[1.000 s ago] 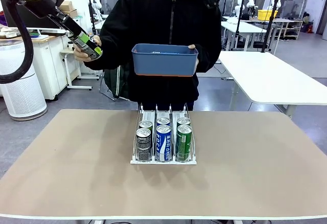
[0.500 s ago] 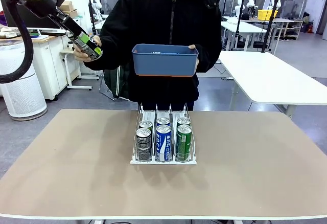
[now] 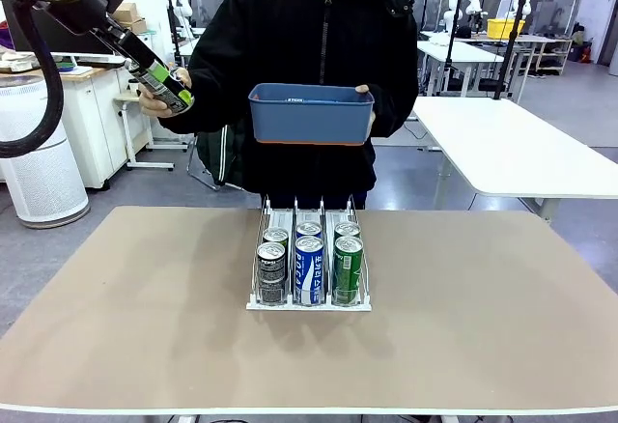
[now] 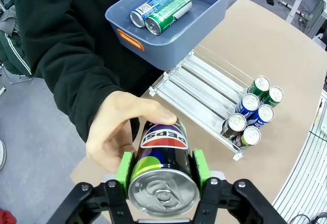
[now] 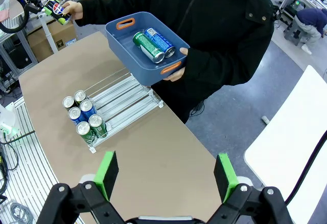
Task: Fill the beverage cans into the dispenser.
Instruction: Place the picked Pepsi coke in the line of the Automatic Can Dispenser with the same cans.
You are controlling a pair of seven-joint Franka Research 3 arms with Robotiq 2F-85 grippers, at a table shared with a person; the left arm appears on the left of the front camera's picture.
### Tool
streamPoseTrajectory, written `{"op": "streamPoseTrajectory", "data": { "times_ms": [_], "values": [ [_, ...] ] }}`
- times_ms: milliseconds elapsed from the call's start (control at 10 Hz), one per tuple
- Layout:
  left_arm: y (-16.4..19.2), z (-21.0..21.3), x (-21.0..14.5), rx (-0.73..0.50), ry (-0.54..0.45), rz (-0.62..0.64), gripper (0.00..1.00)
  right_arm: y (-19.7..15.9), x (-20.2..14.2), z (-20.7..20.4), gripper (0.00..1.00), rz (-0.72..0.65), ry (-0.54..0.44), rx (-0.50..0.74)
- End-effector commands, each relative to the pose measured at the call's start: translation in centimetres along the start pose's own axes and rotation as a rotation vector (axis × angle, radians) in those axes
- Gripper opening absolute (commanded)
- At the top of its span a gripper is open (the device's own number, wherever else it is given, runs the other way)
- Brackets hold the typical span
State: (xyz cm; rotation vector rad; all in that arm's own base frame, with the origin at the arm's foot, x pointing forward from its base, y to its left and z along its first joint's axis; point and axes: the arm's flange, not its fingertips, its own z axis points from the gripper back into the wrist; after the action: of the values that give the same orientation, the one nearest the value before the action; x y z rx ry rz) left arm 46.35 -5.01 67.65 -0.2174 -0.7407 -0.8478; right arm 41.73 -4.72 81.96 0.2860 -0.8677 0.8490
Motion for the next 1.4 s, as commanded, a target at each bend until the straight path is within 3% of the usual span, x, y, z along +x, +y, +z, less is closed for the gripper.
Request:
{"op": "streamPoseTrajectory", "data": {
  "times_ms": [0, 1300],
  "values": [
    [0.02, 0.09, -0.02, 0.001, -0.004, 0.001, 0.0, -0.01, -0.05, -0.08, 1.0, -0.002, -0.002, -0.004],
    [0.02, 0.09, -0.02, 0.001, -0.004, 0.001, 0.0, -0.01, -0.05, -0.08, 1.0, -0.002, -0.002, -0.004]
  ]
}}
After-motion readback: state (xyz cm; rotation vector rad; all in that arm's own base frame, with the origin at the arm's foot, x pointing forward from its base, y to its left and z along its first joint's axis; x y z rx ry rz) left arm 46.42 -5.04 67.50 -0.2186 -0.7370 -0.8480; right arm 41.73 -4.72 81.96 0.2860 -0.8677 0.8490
